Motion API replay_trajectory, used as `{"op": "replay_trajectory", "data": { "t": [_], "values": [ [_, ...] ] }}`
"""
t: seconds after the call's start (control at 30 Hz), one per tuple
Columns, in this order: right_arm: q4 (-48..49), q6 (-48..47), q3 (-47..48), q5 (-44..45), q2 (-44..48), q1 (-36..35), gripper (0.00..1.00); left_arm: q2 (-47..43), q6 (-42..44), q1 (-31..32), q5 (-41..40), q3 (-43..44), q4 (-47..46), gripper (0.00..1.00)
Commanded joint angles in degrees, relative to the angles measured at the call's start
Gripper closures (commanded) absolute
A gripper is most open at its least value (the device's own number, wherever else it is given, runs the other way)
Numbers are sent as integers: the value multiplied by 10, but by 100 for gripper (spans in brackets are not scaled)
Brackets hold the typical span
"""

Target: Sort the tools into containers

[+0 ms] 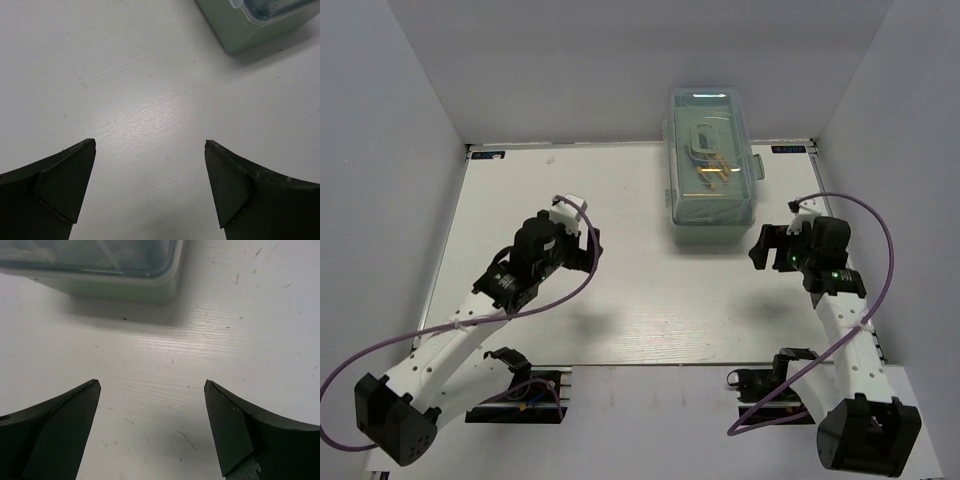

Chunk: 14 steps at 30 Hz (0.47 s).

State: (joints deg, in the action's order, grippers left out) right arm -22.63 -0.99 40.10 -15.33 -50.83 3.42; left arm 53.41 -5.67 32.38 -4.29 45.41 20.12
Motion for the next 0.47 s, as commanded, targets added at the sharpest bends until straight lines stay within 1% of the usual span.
{"op": "replay_trajectory", "data": {
  "t": [0.0,0.1,0.23,0.43],
  "values": [
    [17,22,-40,0,32,3,10,-58,29,-1,-38,-19,-22,0],
    [24,26,-61,-15,50,2,10,-65,29,-1,-38,-19,-15,0],
    [23,32,-65,-17,56,5,10,-65,29,-1,-38,-19,-15,0],
    [34,13,-86,-13,71,15,10,-70,23,-1,-38,-19,-15,0]
  ]
}}
